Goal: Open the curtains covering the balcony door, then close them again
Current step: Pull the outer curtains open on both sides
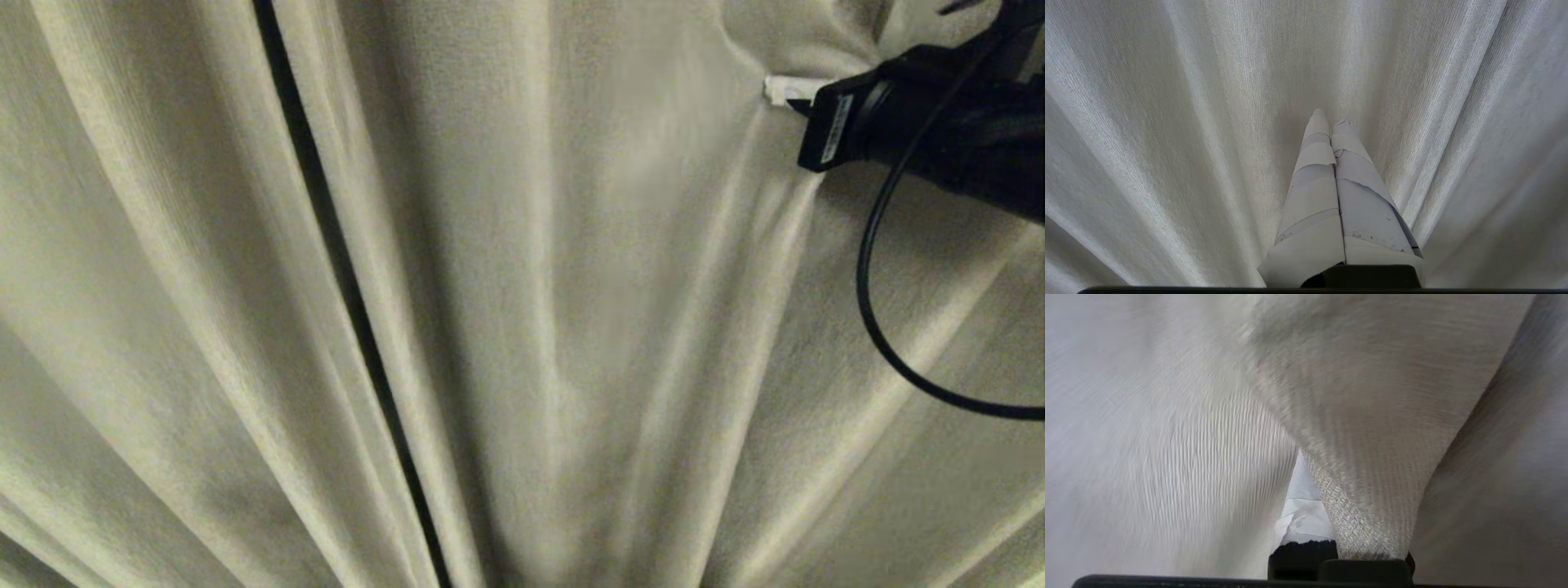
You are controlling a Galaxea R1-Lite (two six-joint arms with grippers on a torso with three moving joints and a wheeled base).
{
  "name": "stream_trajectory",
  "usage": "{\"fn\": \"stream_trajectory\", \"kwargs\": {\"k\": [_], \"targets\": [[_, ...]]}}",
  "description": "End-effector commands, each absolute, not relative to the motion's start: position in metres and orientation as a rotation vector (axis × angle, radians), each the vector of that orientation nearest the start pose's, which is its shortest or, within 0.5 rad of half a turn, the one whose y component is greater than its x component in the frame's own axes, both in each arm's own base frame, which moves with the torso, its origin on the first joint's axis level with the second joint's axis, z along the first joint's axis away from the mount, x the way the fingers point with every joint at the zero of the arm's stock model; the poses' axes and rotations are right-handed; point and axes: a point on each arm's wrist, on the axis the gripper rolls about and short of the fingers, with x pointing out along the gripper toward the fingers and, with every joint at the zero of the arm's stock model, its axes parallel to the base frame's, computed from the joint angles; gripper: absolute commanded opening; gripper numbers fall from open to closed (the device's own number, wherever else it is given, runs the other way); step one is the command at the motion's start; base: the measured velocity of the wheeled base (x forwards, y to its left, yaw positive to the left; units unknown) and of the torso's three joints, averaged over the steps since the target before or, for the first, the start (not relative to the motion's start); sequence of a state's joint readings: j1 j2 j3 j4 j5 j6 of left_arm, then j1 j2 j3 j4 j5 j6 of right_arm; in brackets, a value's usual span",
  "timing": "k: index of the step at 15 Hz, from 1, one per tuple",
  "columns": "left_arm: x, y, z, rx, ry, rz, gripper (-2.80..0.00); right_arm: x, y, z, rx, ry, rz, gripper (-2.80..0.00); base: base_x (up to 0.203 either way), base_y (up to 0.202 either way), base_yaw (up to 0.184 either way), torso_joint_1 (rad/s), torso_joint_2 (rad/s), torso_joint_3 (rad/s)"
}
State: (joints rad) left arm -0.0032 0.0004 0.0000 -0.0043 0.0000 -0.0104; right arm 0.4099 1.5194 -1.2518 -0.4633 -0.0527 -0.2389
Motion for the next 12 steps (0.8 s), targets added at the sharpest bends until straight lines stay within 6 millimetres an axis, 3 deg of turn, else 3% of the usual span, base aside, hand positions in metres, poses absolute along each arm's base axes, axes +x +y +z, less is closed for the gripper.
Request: {"fn": "stream_trajectory", "kwargs": {"k": [1,12], "targets": [[-0.023,0.0,0.076,-0.011,-0.005,-0.003,-2.8,0.248,0.082,0.356,-0.19,-0.259,0.231,-2.8,0.0,0.0,0.0,0.0,0.0,0.0],[-0.023,0.0,0.076,-0.011,-0.005,-0.003,-2.8,0.224,-0.069,0.376,-0.221,-0.281,-0.361,-2.8,0.0,0.0,0.0,0.0,0.0,0.0]]}}
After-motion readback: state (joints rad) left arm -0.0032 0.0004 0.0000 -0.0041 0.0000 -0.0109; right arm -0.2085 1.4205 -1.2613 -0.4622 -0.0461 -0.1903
